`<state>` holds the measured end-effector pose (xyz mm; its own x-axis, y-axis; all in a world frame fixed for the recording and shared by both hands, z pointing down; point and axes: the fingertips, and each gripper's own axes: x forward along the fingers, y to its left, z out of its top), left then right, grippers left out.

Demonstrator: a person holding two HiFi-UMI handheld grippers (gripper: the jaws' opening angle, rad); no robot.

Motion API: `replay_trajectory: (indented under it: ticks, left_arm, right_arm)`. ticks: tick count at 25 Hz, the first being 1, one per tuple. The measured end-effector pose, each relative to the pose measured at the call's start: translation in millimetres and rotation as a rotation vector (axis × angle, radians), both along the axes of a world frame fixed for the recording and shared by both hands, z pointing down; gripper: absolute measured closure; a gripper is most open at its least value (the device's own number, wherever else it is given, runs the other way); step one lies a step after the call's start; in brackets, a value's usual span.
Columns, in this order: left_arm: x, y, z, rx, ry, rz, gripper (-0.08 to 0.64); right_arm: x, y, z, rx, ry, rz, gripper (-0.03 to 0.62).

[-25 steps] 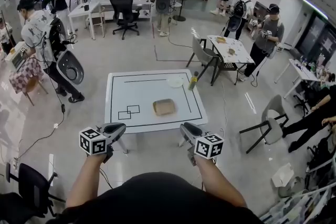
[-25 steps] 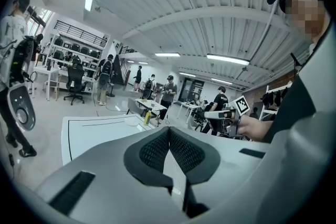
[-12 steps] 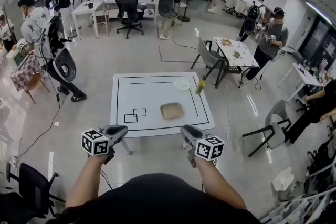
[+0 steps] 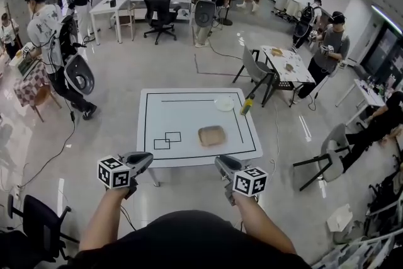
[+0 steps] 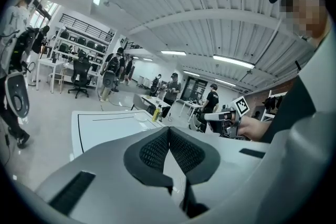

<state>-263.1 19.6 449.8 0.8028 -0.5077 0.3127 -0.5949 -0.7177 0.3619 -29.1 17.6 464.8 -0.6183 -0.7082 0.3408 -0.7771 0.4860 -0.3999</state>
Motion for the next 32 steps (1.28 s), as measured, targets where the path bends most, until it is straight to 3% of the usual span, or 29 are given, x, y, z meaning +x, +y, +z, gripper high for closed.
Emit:
replay_trajectory:
  ticks: [7, 13, 32]
  left_arm:
    - [4, -19, 20, -0.033, -0.001, 0.024, 0.537]
    - [18, -39, 10, -0.012, 0.005, 0.035, 0.537]
    - [57, -136, 15, 0.002, -0.029, 0.012, 0.538]
  right_arm:
    - [5, -15, 15, -0.034, 0.0, 0.022, 0.492]
    - [18, -35, 22, -0.06, 0.013, 0.033, 0.492]
    - [78, -150, 32, -0.051, 0.031, 0.074, 0.492]
